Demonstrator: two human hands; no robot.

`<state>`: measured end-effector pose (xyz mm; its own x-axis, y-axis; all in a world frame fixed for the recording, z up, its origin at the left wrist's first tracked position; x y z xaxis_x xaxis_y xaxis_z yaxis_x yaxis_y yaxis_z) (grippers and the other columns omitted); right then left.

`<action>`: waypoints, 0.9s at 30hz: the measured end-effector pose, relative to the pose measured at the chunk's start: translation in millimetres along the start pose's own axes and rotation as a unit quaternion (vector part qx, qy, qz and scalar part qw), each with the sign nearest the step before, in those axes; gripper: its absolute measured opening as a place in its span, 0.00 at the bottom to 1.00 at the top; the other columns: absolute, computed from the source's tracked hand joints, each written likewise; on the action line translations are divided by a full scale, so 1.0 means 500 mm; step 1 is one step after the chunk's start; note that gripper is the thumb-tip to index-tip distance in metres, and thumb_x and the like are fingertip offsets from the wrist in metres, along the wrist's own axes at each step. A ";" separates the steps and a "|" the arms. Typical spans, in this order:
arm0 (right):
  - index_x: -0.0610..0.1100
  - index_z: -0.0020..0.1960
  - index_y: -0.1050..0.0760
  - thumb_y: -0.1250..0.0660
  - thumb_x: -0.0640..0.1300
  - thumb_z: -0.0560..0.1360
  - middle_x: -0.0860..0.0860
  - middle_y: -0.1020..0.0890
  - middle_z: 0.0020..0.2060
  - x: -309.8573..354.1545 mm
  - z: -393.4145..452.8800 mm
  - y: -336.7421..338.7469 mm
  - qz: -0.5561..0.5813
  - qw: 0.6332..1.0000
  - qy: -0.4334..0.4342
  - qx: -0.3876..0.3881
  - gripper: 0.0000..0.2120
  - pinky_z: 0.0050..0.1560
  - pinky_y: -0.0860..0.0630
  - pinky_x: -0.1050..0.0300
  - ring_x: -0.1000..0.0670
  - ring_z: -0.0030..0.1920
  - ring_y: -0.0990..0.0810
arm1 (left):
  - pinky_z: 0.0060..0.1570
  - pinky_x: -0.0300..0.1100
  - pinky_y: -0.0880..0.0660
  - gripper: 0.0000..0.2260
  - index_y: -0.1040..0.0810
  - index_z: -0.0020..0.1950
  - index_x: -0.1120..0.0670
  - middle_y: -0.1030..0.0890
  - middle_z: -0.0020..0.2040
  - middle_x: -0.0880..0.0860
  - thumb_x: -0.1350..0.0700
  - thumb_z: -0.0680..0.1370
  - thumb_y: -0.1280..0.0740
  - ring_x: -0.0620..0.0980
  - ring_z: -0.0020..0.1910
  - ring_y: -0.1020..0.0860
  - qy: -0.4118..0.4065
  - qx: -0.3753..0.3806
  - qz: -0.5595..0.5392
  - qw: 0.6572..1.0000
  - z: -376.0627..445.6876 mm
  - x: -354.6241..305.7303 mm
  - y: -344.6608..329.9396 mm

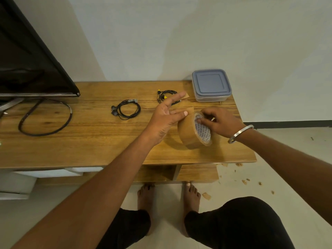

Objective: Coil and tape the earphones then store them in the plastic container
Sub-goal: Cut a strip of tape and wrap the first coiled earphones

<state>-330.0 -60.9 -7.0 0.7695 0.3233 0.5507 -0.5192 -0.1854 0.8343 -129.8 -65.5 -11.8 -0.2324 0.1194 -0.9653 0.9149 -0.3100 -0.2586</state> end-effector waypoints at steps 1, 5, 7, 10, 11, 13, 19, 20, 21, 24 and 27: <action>0.41 0.46 0.22 0.35 0.47 0.76 0.46 0.20 0.38 -0.003 -0.002 0.003 -0.005 1.000 0.001 0.000 0.09 0.41 0.27 0.52 0.46 0.39 0.23 | 0.59 0.44 0.23 0.26 0.28 0.70 0.53 0.27 0.70 0.47 0.71 0.74 0.31 0.52 0.59 0.19 0.001 -0.005 -0.012 1.000 0.001 0.005 -0.004; 0.44 0.44 0.24 0.34 0.48 0.76 0.49 0.22 0.36 -0.020 -0.009 0.008 -0.007 1.000 0.001 0.009 0.08 0.38 0.29 0.56 0.48 0.37 0.24 | 0.57 0.43 0.22 0.27 0.28 0.70 0.53 0.27 0.71 0.48 0.71 0.74 0.32 0.50 0.58 0.19 0.008 -0.025 -0.046 0.999 0.006 0.025 -0.019; 0.43 0.44 0.23 0.35 0.49 0.76 0.50 0.22 0.35 -0.031 -0.011 0.008 -0.014 1.000 -0.013 0.018 0.09 0.37 0.30 0.59 0.49 0.37 0.24 | 0.57 0.44 0.22 0.27 0.28 0.70 0.53 0.23 0.66 0.44 0.72 0.74 0.32 0.49 0.57 0.19 0.008 -0.040 -0.057 0.998 0.009 0.037 -0.025; 0.47 0.42 0.24 0.36 0.50 0.77 0.51 0.22 0.34 -0.042 -0.017 0.009 -0.018 0.999 -0.032 0.030 0.08 0.36 0.30 0.59 0.49 0.36 0.24 | 0.53 0.41 0.20 0.28 0.27 0.69 0.54 0.19 0.59 0.43 0.74 0.72 0.31 0.46 0.54 0.19 0.014 -0.072 -0.071 0.995 0.017 0.052 -0.029; 0.50 0.40 0.25 0.36 0.50 0.77 0.52 0.23 0.33 -0.045 -0.019 0.009 -0.015 0.999 -0.036 0.032 0.08 0.35 0.31 0.59 0.50 0.35 0.24 | 0.52 0.41 0.20 0.28 0.27 0.69 0.54 0.20 0.60 0.45 0.74 0.72 0.31 0.46 0.52 0.19 0.018 -0.079 -0.074 0.994 0.019 0.058 -0.030; 0.54 0.40 0.27 0.35 0.51 0.76 0.55 0.23 0.33 -0.048 -0.023 0.010 -0.010 0.998 -0.044 0.035 0.07 0.36 0.31 0.59 0.52 0.35 0.24 | 0.51 0.39 0.20 0.29 0.27 0.69 0.54 0.22 0.65 0.51 0.75 0.72 0.32 0.45 0.50 0.19 0.022 -0.086 -0.076 0.993 0.022 0.068 -0.034; 0.47 0.43 0.24 0.35 0.51 0.76 0.49 0.21 0.34 -0.062 -0.024 0.015 -0.034 0.996 -0.065 0.047 0.09 0.37 0.26 0.55 0.48 0.37 0.23 | 0.48 0.38 0.20 0.30 0.28 0.70 0.55 0.23 0.66 0.50 0.75 0.71 0.31 0.43 0.47 0.18 0.025 -0.113 -0.076 0.990 0.023 0.088 -0.037; 0.50 0.40 0.26 0.35 0.50 0.77 0.51 0.22 0.33 -0.065 -0.026 0.019 -0.034 0.996 -0.070 0.045 0.08 0.36 0.29 0.59 0.50 0.35 0.24 | 0.48 0.37 0.20 0.30 0.28 0.70 0.55 0.24 0.66 0.50 0.75 0.71 0.31 0.42 0.46 0.19 0.027 -0.122 -0.078 0.989 0.025 0.093 -0.032; 0.51 0.39 0.27 0.35 0.49 0.77 0.53 0.23 0.31 -0.069 -0.029 0.025 -0.037 0.996 -0.076 0.037 0.08 0.34 0.32 0.62 0.51 0.34 0.25 | 0.48 0.37 0.21 0.31 0.28 0.70 0.55 0.24 0.67 0.51 0.75 0.71 0.31 0.41 0.45 0.19 0.029 -0.129 -0.081 0.988 0.026 0.097 -0.025; 0.47 0.40 0.24 0.35 0.49 0.77 0.50 0.23 0.32 -0.092 -0.038 0.044 -0.066 0.993 -0.093 0.020 0.08 0.33 0.33 0.62 0.50 0.33 0.25 | 0.50 0.37 0.21 0.31 0.29 0.71 0.56 0.25 0.68 0.51 0.75 0.70 0.31 0.41 0.45 0.19 0.033 -0.123 -0.078 0.989 0.025 0.105 -0.014; 0.44 0.40 0.24 0.34 0.51 0.76 0.48 0.22 0.32 -0.107 -0.041 0.052 -0.096 0.990 -0.100 0.028 0.11 0.34 0.30 0.59 0.47 0.34 0.25 | 0.50 0.37 0.22 0.31 0.29 0.71 0.55 0.25 0.68 0.50 0.75 0.70 0.30 0.42 0.46 0.20 0.035 -0.110 -0.072 0.991 0.024 0.105 -0.012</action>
<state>-392.2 -63.9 -14.9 0.9132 0.1679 0.3714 -0.3393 -0.1914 0.9210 -151.2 -68.7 -61.4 -0.3489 0.2154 -0.9120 0.9257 -0.0722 -0.3712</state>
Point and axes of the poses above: each hand's wrist, its own z-axis towards the middle knuckle, its own y-axis out of the back of the hand, x = y × z, the point moved 1 cm from there along z, towards the middle knuckle
